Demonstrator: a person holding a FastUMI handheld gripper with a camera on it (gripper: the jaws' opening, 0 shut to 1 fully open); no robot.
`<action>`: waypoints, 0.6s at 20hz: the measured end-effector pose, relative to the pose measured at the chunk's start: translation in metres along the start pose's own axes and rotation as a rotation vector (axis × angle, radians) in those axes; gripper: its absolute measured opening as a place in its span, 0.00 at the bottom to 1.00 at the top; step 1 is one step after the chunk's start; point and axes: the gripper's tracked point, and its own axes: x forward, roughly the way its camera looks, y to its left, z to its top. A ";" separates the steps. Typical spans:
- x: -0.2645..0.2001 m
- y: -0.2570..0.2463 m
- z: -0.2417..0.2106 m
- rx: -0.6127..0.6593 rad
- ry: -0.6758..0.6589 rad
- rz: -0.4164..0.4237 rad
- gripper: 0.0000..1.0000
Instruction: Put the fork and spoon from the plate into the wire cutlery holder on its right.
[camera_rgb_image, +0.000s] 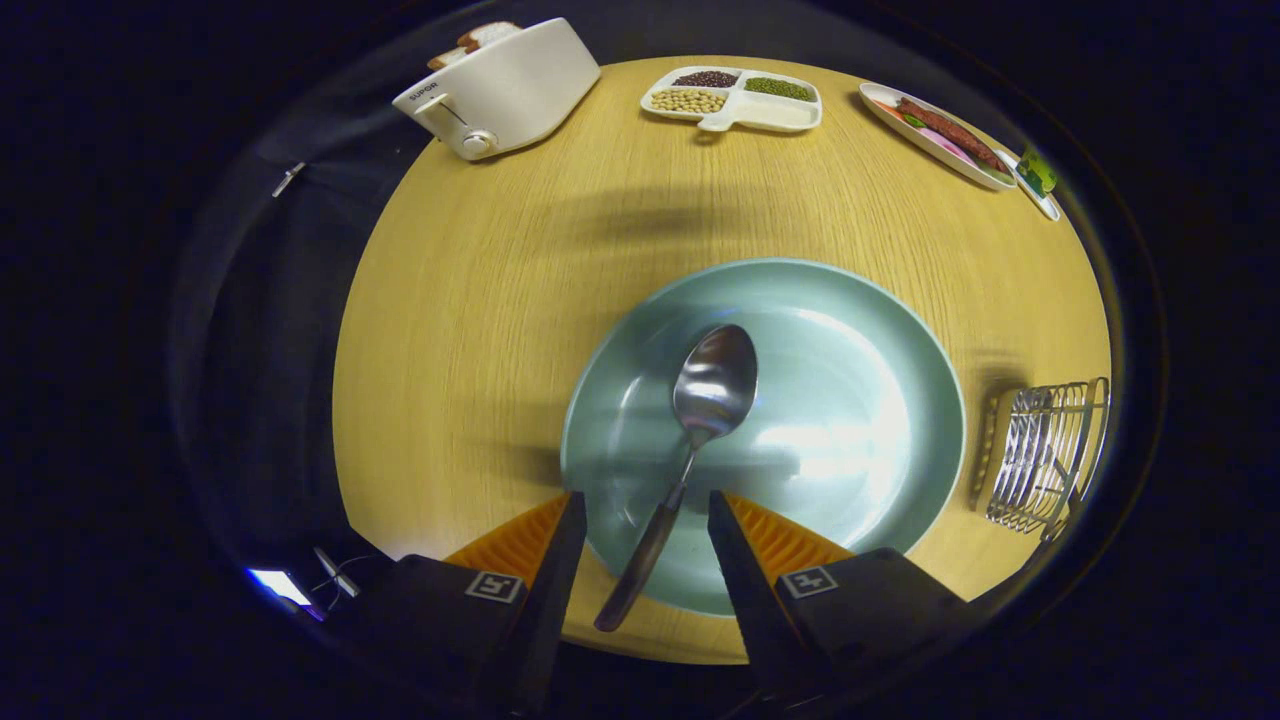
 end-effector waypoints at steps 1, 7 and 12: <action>0.000 0.003 0.001 0.009 -0.001 0.012 0.73; -0.001 -0.013 -0.003 0.036 0.001 -0.022 0.60; 0.011 -0.014 -0.016 0.014 0.045 -0.037 0.60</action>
